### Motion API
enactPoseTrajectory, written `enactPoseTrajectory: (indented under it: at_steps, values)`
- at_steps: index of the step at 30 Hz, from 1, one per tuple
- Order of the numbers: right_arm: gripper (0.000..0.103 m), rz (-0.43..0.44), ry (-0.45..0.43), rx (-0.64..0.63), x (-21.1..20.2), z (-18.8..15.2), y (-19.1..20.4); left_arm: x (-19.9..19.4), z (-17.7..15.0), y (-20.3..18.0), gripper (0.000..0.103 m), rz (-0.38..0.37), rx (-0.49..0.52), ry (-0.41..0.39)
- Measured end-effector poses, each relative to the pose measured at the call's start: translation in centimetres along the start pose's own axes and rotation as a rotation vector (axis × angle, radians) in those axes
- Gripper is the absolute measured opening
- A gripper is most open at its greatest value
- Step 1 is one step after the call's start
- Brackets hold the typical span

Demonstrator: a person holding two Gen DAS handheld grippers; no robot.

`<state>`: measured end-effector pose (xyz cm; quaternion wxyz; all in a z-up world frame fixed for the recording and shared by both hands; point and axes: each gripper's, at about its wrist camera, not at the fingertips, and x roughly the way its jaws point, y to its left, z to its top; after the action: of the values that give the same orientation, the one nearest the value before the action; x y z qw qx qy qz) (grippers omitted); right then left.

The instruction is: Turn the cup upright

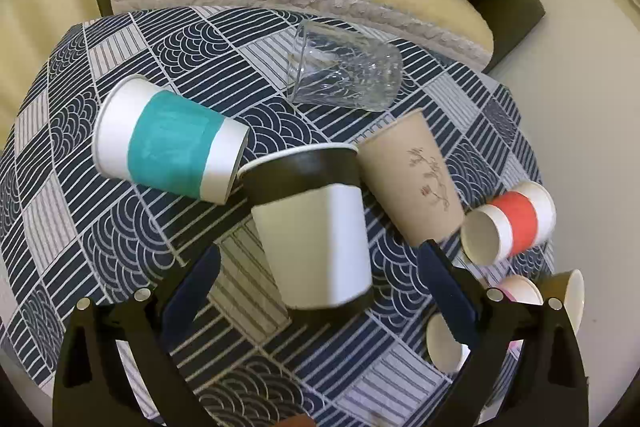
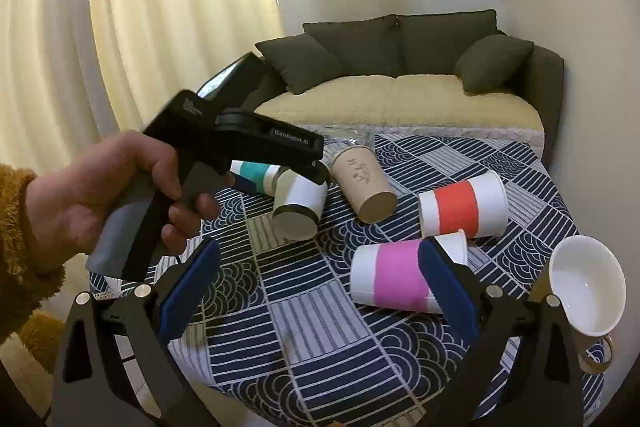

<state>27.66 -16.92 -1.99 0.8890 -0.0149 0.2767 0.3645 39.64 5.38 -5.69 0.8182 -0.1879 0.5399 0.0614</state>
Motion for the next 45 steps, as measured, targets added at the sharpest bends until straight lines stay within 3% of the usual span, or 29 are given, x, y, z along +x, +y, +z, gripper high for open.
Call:
enactPoseTrajectory:
  at_steps: [4,8,12,23,39,45]
  values:
    - [0.098,0.002,0.007,-0.026,0.1,-0.1,-0.1,1.3,0.5,-0.1,0.091,0.003,-0.022,0.014]
    - [0.098,-0.023,-0.009,-0.084,-0.3,-0.1,0.4,2.5,0.6,-0.4,0.071,0.019,-0.028,0.045]
    - [0.098,-0.043,-0.016,-0.155,-0.7,-0.4,1.8,3.0,0.6,-0.7,0.064,0.048,-0.014,0.048]
    - [0.098,-0.029,-0.035,-0.184,-1.9,-0.4,2.3,1.1,-0.8,-1.4,0.064,0.056,0.016,0.046]
    - [0.098,0.055,-0.048,-0.109,-4.4,-0.4,2.0,-4.2,-7.5,-2.0,0.064,0.023,0.094,0.085]
    - [0.098,0.135,-0.050,-0.076,-5.6,-0.7,2.1,-4.5,-10.0,-2.1,0.064,0.029,0.124,0.121]
